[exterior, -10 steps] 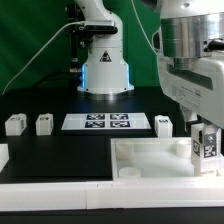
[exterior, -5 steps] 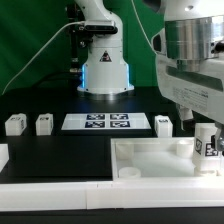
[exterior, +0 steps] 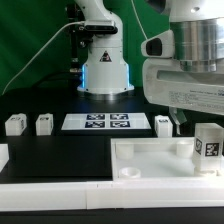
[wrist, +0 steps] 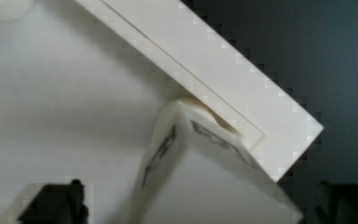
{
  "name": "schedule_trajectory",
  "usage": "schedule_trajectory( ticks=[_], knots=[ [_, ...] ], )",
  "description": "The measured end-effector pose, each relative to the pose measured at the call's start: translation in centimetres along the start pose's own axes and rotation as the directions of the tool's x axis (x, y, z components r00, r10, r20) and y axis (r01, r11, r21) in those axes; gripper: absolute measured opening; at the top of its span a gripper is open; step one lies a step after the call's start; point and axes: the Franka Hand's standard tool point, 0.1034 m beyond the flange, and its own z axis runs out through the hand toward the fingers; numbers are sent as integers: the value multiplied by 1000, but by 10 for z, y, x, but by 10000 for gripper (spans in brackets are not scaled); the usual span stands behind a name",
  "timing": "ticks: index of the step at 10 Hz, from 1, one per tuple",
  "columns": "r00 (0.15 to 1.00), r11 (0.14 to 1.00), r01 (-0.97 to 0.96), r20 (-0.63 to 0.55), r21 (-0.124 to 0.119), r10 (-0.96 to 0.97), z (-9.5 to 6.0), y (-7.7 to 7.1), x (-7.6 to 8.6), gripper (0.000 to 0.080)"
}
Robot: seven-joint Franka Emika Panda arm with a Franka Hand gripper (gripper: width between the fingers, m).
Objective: Assemble one leg
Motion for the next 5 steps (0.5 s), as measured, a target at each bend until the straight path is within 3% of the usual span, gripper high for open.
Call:
schedule_trajectory(
  ticks=[2, 5],
  knots=[
    [985, 985, 171, 1, 0, -171, 0, 0, -1, 649],
    [882, 882, 470, 0, -3, -470, 1, 0, -1, 649]
  ],
)
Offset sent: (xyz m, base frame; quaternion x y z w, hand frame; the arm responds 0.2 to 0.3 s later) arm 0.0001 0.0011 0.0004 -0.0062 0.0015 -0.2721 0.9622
